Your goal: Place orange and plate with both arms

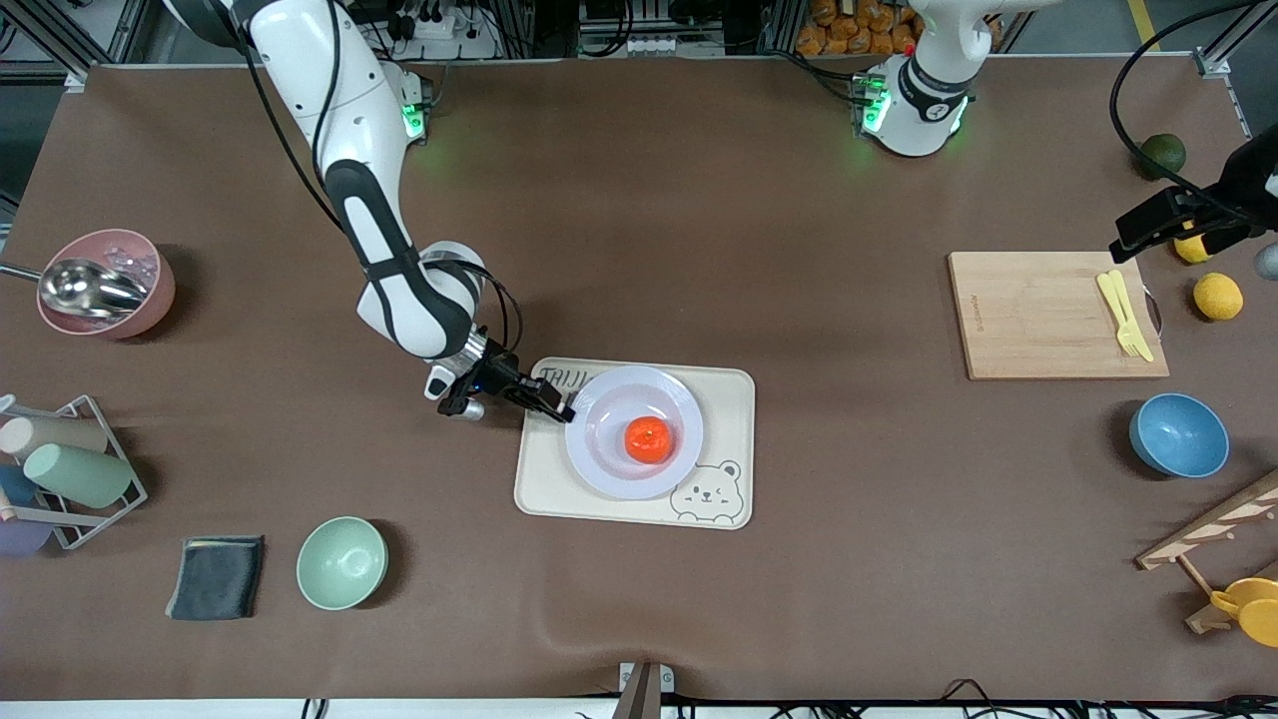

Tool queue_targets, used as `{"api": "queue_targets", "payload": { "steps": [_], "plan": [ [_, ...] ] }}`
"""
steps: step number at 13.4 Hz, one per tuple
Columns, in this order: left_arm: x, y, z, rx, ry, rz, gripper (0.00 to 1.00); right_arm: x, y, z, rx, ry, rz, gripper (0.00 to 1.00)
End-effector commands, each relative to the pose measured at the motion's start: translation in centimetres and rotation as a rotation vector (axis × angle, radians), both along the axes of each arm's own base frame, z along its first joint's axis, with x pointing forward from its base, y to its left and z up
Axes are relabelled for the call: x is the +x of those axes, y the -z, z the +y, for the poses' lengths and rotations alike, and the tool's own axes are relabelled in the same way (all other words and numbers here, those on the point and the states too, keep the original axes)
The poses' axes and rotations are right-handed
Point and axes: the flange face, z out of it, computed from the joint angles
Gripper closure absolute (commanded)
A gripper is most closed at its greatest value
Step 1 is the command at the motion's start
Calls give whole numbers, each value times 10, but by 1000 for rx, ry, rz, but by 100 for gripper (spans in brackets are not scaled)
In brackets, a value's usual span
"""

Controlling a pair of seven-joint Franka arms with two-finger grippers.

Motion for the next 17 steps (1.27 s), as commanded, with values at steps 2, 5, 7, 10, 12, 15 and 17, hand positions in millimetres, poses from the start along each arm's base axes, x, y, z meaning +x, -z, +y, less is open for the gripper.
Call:
{"api": "queue_targets", "payload": {
  "steps": [2, 5, 7, 10, 12, 15, 17],
  "plan": [
    [-2, 5, -1, -7, 21, 20, 0, 7, -23, 0, -42, -17, 74, 69],
    [-3, 2, -2, -7, 24, 14, 0, 11, -37, -2, -36, 7, 133, 65],
    [-3, 1, -2, -7, 24, 11, 0, 13, -43, -2, -37, 0, 145, 62],
    [-5, -2, -2, -7, 24, 7, 0, 16, -59, 0, -20, -10, 178, 46],
    [-5, -3, -2, -7, 24, 5, 0, 23, -77, -5, -30, -55, 258, 0],
    [-5, -5, -1, -6, 22, 0, 0, 37, -98, -26, -45, -119, 313, 0],
    [-5, -5, -1, -6, 22, 0, 0, 48, -111, -41, -85, -161, 325, 0]
  ]
}}
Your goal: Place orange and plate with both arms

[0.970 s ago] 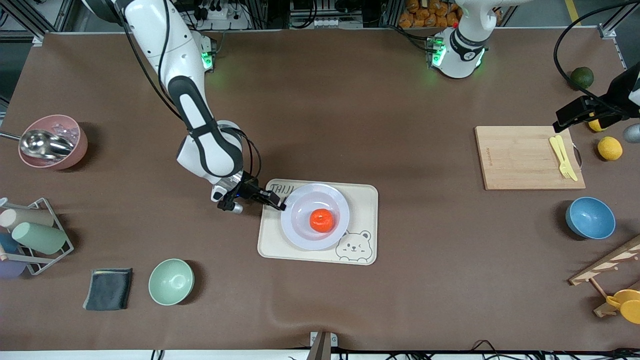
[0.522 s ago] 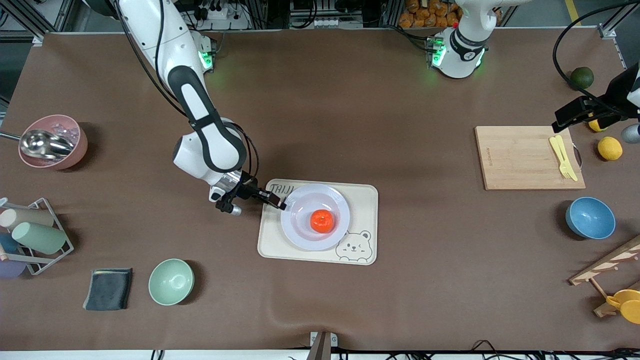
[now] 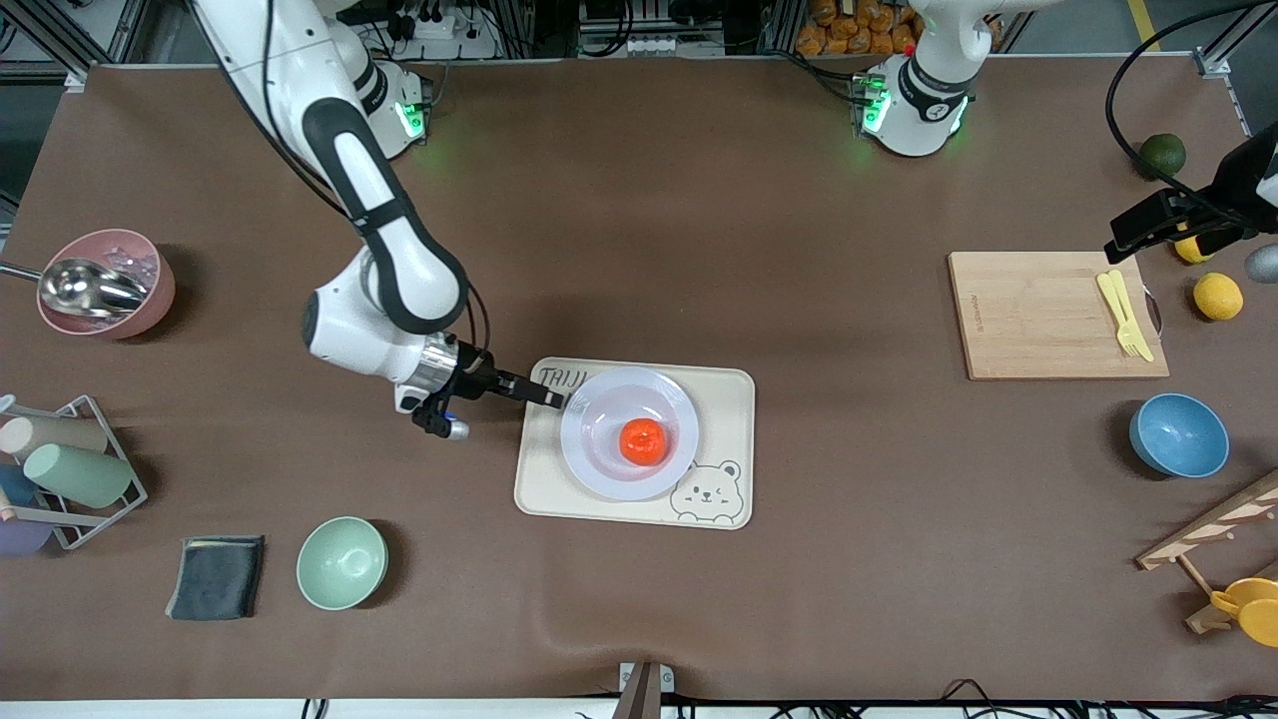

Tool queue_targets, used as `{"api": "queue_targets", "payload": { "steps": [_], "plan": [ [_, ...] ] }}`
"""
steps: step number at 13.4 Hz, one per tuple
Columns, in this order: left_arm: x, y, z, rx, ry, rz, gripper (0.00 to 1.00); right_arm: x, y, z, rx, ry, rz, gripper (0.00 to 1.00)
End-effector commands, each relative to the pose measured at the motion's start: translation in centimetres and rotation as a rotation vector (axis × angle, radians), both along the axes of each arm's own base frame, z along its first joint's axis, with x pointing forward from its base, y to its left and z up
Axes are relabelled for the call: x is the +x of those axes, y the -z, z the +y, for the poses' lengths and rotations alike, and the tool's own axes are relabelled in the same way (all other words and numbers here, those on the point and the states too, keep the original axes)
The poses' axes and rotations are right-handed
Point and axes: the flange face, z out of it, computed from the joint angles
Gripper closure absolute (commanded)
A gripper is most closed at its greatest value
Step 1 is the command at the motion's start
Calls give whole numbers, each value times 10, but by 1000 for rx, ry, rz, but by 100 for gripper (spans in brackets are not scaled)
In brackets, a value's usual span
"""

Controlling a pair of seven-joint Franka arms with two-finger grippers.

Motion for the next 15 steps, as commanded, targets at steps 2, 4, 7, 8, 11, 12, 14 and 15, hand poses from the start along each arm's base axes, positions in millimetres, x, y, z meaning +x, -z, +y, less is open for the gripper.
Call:
{"api": "queue_targets", "payload": {
  "steps": [2, 4, 7, 8, 11, 12, 14, 15],
  "plan": [
    [-6, -8, 0, -7, 20, -6, 0, 13, -42, -28, -89, -93, 43, 0],
    [-5, -8, 0, -8, 20, -7, 0, 20, -63, -51, -129, -152, 76, 0],
    [-6, -9, -2, -11, 22, -7, 0, 28, -89, -93, -194, -220, 110, 0],
    [-6, -9, -3, -9, 25, -7, 0, 33, -101, -106, -212, -245, 125, 0],
    [-7, -10, -4, -8, 29, -9, 0, 42, -137, -136, -283, -315, 162, 0],
    [-10, -15, -4, -7, 31, -18, 0, 45, -152, -152, -301, -331, 182, 0],
    [-13, -20, -5, -6, 31, -27, 0, 48, -177, -178, -364, -364, 209, 0],
    [-13, -20, -5, -5, 31, -29, 0, 48, -185, -189, -389, -379, 219, 0]
  ]
}}
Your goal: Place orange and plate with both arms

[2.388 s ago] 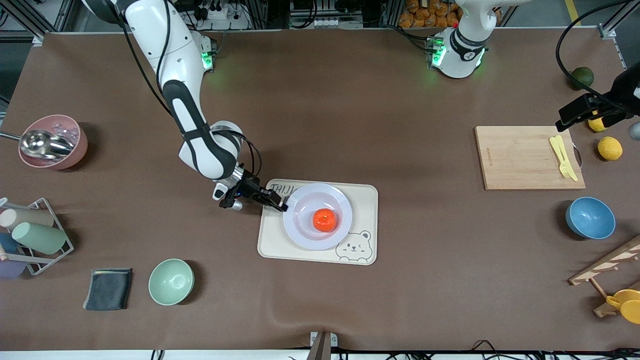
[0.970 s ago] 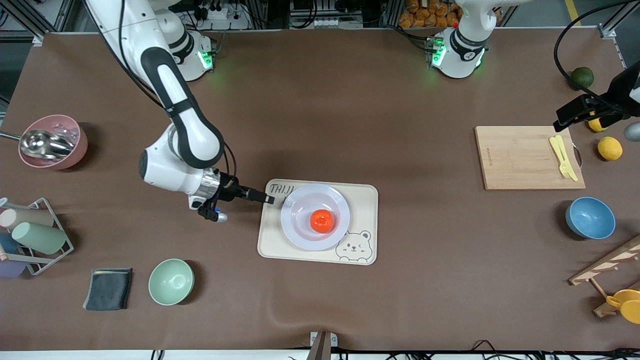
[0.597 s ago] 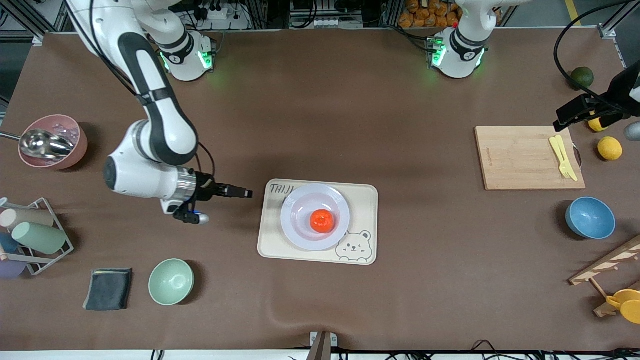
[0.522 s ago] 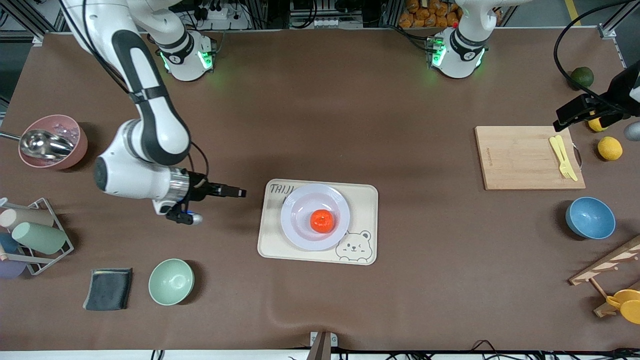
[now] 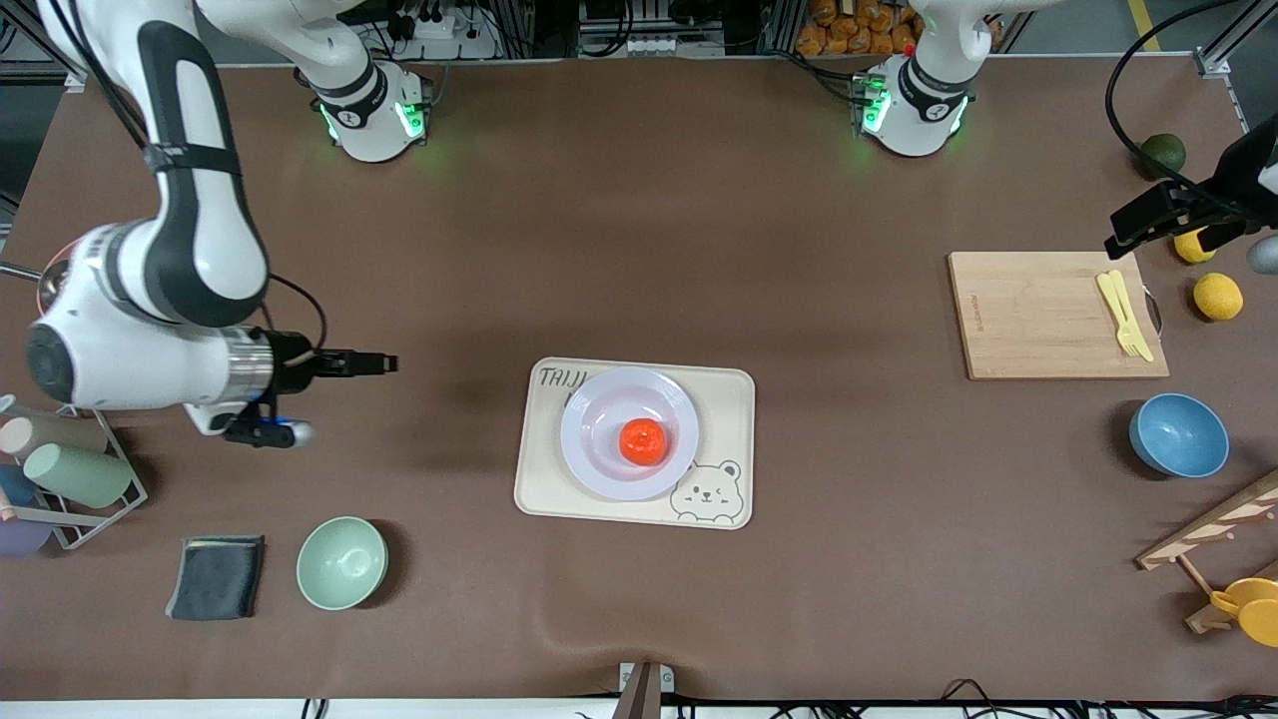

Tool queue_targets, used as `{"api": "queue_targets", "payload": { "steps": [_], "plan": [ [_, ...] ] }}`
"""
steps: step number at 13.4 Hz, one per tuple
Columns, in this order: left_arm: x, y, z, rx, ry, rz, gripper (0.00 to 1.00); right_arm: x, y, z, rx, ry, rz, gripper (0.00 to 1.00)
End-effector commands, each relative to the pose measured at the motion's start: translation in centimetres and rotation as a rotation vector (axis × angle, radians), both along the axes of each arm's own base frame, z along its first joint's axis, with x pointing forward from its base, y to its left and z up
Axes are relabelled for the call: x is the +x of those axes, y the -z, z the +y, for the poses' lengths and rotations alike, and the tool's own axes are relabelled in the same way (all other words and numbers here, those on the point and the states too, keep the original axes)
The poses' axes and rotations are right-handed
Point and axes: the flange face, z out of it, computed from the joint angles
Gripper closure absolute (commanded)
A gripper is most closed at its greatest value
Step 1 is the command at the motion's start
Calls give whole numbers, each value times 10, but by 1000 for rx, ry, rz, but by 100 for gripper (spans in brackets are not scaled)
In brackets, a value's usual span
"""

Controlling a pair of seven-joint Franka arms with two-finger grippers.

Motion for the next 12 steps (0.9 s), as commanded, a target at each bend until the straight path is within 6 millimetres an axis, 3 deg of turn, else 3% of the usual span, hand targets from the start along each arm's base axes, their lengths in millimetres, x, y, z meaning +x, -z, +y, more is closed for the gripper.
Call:
{"api": "queue_targets", "payload": {
  "steps": [1, 5, 6, 8, 12],
  "plan": [
    [-7, -8, 0, -10, 21, -5, 0, 1, -34, -33, -68, -21, 19, 0],
    [-7, -9, -5, -12, 29, -7, 0, -13, -78, -81, -103, -28, -21, 0],
    [-7, -8, -8, -9, 38, -7, 0, -18, -90, -108, -118, 1, -38, 0],
    [-7, -7, -13, -7, 44, -5, 0, -29, -121, -126, -165, -30, -90, 0],
    [-5, -1, -23, -1, 52, 2, 0, -66, -178, -126, -217, -73, -180, 0]
  ]
}}
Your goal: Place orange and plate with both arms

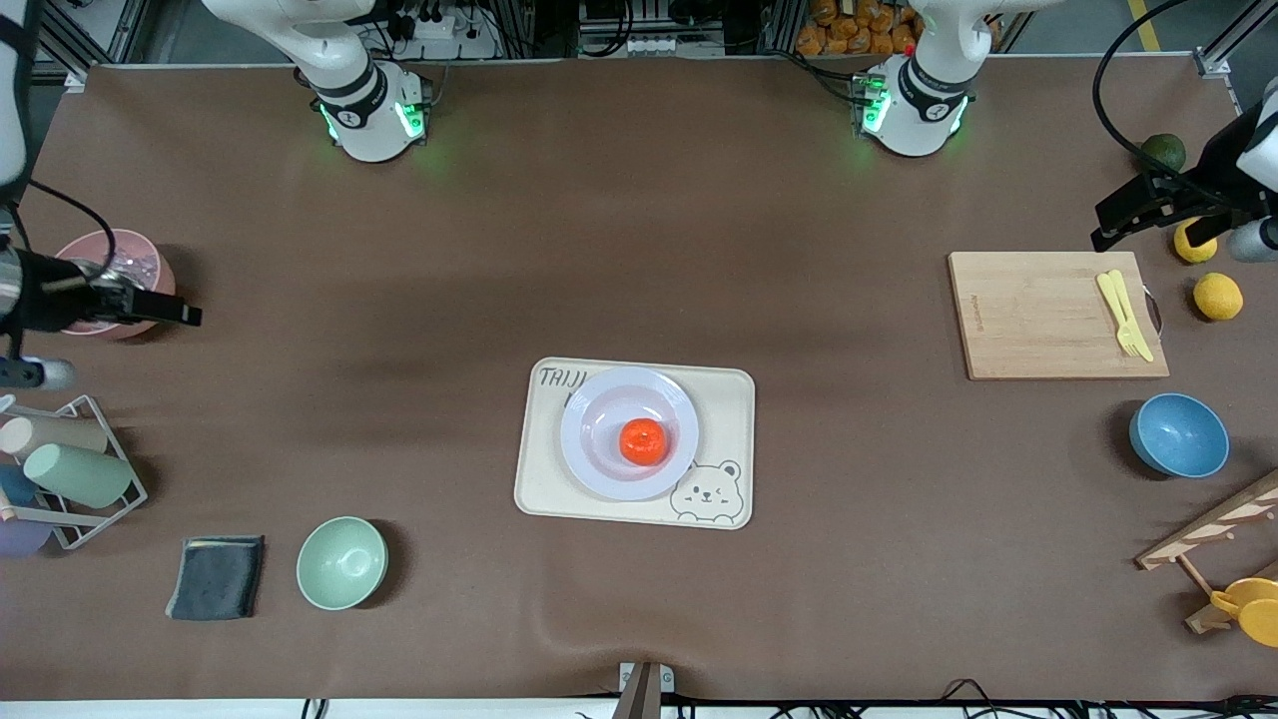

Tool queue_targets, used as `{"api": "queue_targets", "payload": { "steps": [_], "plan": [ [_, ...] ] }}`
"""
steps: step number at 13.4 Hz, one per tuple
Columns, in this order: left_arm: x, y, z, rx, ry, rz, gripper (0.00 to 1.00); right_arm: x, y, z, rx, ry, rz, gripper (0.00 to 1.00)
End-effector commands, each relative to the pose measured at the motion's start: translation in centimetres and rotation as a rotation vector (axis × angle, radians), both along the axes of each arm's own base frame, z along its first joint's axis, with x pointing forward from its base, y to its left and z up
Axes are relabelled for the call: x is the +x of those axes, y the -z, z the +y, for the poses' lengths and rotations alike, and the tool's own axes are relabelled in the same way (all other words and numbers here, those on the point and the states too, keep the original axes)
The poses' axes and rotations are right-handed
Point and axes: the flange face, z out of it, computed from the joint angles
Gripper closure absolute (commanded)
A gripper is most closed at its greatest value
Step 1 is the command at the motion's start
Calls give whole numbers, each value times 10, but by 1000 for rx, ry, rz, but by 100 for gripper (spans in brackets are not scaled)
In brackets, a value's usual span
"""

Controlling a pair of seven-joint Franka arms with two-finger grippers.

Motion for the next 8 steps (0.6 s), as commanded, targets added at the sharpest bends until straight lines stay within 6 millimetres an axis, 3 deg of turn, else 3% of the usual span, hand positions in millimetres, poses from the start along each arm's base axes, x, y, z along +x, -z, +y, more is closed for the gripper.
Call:
{"api": "queue_targets", "payload": {
  "steps": [1, 4, 8],
  "plan": [
    [-2, 1, -3, -3, 15, 3, 0, -41, -29, 6, -35, -45, -46, 0],
    [0, 0, -1, -6, 18, -10, 0, -69, -29, 15, -38, -51, -107, 0],
    [2, 0, -2, -8, 22, -10, 0, -56, -40, 18, -60, -79, -136, 0]
  ]
}}
